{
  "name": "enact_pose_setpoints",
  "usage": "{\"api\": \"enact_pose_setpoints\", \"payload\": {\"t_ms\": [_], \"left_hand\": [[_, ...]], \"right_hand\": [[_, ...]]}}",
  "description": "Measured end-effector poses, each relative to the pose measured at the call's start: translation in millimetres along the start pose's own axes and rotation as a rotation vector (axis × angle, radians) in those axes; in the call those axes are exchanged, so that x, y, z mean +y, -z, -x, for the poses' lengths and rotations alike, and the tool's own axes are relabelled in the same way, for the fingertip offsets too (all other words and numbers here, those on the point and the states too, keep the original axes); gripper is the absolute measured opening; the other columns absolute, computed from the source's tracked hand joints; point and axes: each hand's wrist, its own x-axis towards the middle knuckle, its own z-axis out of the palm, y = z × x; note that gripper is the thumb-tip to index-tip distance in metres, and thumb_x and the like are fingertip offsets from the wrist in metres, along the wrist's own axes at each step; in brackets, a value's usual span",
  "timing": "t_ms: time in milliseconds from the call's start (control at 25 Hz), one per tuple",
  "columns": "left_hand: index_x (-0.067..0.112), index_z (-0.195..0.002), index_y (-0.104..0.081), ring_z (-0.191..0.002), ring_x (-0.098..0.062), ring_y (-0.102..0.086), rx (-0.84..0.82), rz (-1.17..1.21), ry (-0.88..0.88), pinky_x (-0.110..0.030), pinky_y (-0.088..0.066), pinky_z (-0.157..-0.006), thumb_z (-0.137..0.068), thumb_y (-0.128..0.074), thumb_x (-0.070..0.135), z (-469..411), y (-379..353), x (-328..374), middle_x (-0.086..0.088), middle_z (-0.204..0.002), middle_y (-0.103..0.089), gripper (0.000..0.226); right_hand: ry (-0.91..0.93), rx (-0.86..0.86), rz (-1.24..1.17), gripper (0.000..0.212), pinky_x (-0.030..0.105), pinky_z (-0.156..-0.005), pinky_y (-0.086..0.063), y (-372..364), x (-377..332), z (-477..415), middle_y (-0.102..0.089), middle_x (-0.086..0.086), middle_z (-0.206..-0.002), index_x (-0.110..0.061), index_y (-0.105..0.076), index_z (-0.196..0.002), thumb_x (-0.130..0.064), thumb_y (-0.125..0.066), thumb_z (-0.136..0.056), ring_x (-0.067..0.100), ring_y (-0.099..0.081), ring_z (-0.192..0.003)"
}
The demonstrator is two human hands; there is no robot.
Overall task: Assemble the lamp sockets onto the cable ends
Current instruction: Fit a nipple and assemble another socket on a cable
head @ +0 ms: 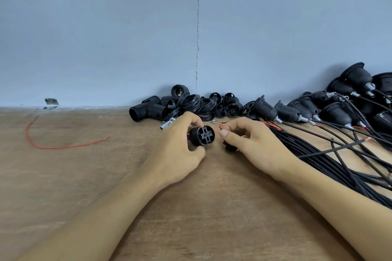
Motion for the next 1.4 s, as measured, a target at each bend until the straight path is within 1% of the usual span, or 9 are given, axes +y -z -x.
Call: {"api": "enact_pose_setpoints", "payload": {"t_ms": [160, 400, 560, 720, 840, 1000, 1120, 1280, 1400], "left_hand": [[0.037, -0.096, -0.050, -0.093, -0.019, -0.068, -0.021, 0.021, 0.008, -0.050, -0.056, -0.084, -0.071, -0.065, 0.017, 0.7, -0.4, -0.9, 0.010, -0.096, -0.068, 0.035], [0.036, -0.096, -0.049, -0.092, -0.023, -0.068, -0.046, 0.030, 0.022, -0.053, -0.055, -0.083, -0.069, -0.063, 0.019, 1.6, 0.5, 3.0, 0.008, -0.096, -0.069, 0.035], [0.036, -0.097, -0.046, -0.094, -0.020, -0.069, -0.032, 0.034, 0.030, -0.051, -0.054, -0.084, -0.068, -0.062, 0.020, 2.9, 2.2, 6.1, 0.008, -0.099, -0.070, 0.037], [0.035, -0.097, -0.044, -0.090, -0.024, -0.069, -0.026, 0.017, 0.001, -0.051, -0.054, -0.081, -0.068, -0.063, 0.020, 4.1, 2.1, 8.4, 0.006, -0.101, -0.070, 0.038], [0.033, -0.097, -0.045, -0.091, -0.024, -0.068, -0.019, 0.008, -0.020, -0.051, -0.054, -0.083, -0.069, -0.063, 0.020, 4.3, 1.9, 7.8, 0.007, -0.099, -0.068, 0.036], [0.036, -0.096, -0.044, -0.090, -0.019, -0.066, -0.024, -0.022, -0.051, -0.049, -0.054, -0.080, -0.069, -0.062, 0.023, 4.5, 1.1, 7.4, 0.009, -0.099, -0.066, 0.035], [0.038, -0.095, -0.045, -0.082, -0.014, -0.062, -0.001, -0.035, -0.064, -0.045, -0.054, -0.072, -0.070, -0.064, 0.023, 4.4, 0.8, 7.1, 0.011, -0.095, -0.064, 0.035], [0.040, -0.095, -0.045, -0.082, -0.008, -0.057, 0.016, -0.071, -0.096, -0.019, -0.045, -0.066, -0.070, -0.066, 0.021, 4.5, 0.8, 5.1, 0.016, -0.090, -0.059, 0.037], [0.037, -0.096, -0.047, -0.084, -0.005, -0.053, 0.028, -0.087, -0.104, -0.014, -0.040, -0.066, -0.072, -0.070, 0.016, 4.1, 0.5, 3.5, 0.018, -0.091, -0.055, 0.039]], "right_hand": [[0.057, 0.012, -0.035, 0.007, 0.004, -0.058, -0.039, -1.6, -3.1, 2.0, -0.067, -0.015, -0.071, -0.021, -0.068, -0.090, -0.026, -0.067, -0.094, -0.007, -0.054, -0.053], [0.081, 0.050, -0.096, 0.008, 0.004, -0.055, -0.038, -3.2, -7.0, 4.6, -0.067, -0.006, -0.077, -0.017, -0.066, -0.090, -0.022, -0.064, -0.096, -0.006, -0.052, -0.051], [0.069, 0.065, -0.179, 0.008, 0.011, -0.069, -0.048, -3.5, -6.7, 3.2, -0.074, 0.002, -0.084, -0.016, -0.064, -0.094, -0.023, -0.062, -0.098, 0.002, -0.063, -0.071], [0.050, 0.019, -0.180, 0.006, 0.014, -0.066, -0.045, -3.1, -6.9, 4.5, -0.071, 0.001, -0.079, -0.018, -0.066, -0.092, -0.022, -0.063, -0.095, 0.007, -0.059, -0.070], [0.029, 0.006, -0.195, 0.001, 0.024, -0.070, -0.044, -2.5, -6.0, 4.3, -0.069, 0.006, -0.085, -0.021, -0.067, -0.092, -0.021, -0.066, -0.093, 0.014, -0.056, -0.075], [0.041, 0.004, -0.172, 0.006, 0.023, -0.064, -0.038, -3.5, -5.5, 3.2, -0.058, -0.012, -0.070, -0.022, -0.070, -0.087, -0.022, -0.068, -0.093, 0.010, -0.046, -0.067], [0.049, 0.007, -0.139, 0.010, 0.025, -0.064, -0.038, -3.4, -5.8, 3.2, -0.055, -0.016, -0.067, -0.023, -0.071, -0.084, -0.026, -0.068, -0.093, 0.010, -0.043, -0.065], [0.082, 0.026, -0.049, 0.012, 0.016, -0.063, -0.036, -3.8, -8.0, 5.1, -0.055, -0.018, -0.065, -0.024, -0.070, -0.083, -0.030, -0.067, -0.093, 0.001, -0.044, -0.061], [0.103, 0.044, -0.026, 0.013, 0.014, -0.064, -0.036, -3.5, -9.9, 6.4, -0.057, -0.015, -0.067, -0.023, -0.070, -0.083, -0.032, -0.068, -0.093, -0.002, -0.047, -0.063]]}}
